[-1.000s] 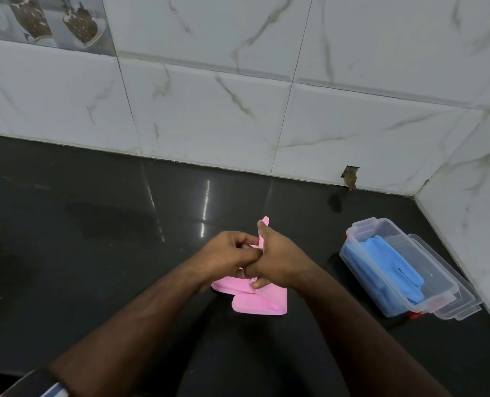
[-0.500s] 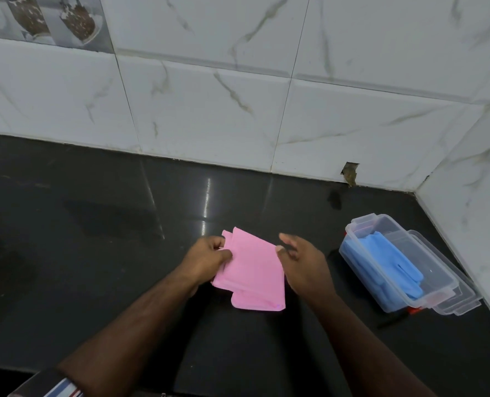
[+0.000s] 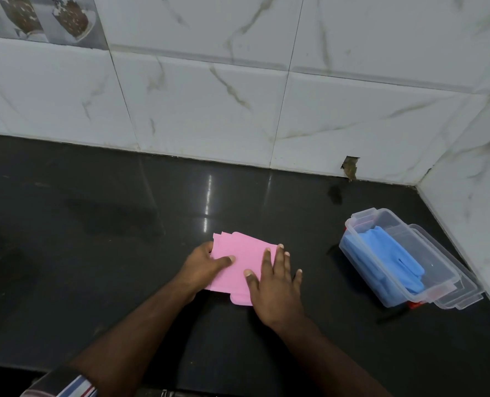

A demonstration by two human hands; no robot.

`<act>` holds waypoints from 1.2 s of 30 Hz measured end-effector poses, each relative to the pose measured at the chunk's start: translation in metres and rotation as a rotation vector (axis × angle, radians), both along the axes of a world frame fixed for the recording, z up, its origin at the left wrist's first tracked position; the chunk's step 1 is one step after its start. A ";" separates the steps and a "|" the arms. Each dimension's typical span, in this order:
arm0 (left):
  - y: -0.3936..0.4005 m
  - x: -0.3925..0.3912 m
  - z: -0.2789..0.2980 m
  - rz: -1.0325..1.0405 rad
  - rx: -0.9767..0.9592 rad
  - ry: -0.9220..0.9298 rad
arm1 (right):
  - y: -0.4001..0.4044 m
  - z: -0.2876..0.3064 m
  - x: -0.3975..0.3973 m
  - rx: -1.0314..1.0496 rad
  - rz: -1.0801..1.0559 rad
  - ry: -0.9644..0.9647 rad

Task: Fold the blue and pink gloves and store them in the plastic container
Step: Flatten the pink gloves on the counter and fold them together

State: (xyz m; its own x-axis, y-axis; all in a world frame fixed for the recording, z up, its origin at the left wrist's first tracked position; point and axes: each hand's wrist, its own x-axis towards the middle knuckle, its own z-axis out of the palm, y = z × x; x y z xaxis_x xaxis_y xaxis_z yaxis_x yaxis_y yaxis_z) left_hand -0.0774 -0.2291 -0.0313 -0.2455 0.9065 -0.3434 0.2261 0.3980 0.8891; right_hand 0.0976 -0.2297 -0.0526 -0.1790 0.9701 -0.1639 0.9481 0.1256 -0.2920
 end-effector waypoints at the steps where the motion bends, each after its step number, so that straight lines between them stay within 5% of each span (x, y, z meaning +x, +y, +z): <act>1: 0.000 0.001 0.001 0.000 0.003 0.020 | 0.000 0.000 -0.001 -0.003 0.004 -0.012; 17: 0.006 0.002 0.021 0.045 0.024 -0.124 | 0.021 0.011 0.026 -0.015 0.014 0.092; 21: 0.018 0.026 0.056 -0.103 0.131 -0.072 | 0.023 0.025 0.037 0.050 -0.104 0.534; 24: 0.027 0.067 0.075 -0.269 0.101 -0.151 | 0.027 0.049 0.051 -0.076 -0.316 1.003; 26: 0.030 0.091 0.080 -0.414 0.033 -0.239 | 0.028 0.063 0.074 -0.270 -0.472 1.152; 28: 0.035 0.100 0.071 -0.489 0.058 -0.123 | 0.031 0.065 0.083 -0.383 -0.599 1.187; 29: 0.037 0.099 0.064 -0.519 0.107 0.014 | 0.031 0.053 0.088 -0.280 -0.792 1.226; 30: 0.040 0.097 0.055 -0.560 0.156 0.168 | 0.033 0.047 0.103 -0.174 -0.765 1.144; 33: 0.040 0.090 0.026 -0.749 0.239 0.665 | 0.078 0.007 0.082 0.263 -1.230 0.415; 34: 0.038 0.089 0.018 -0.811 0.217 0.793 | 0.076 0.013 0.090 0.182 -1.181 0.593; 36: 0.033 0.087 0.004 -0.896 0.144 0.919 | 0.035 0.041 0.132 -0.334 -0.908 1.137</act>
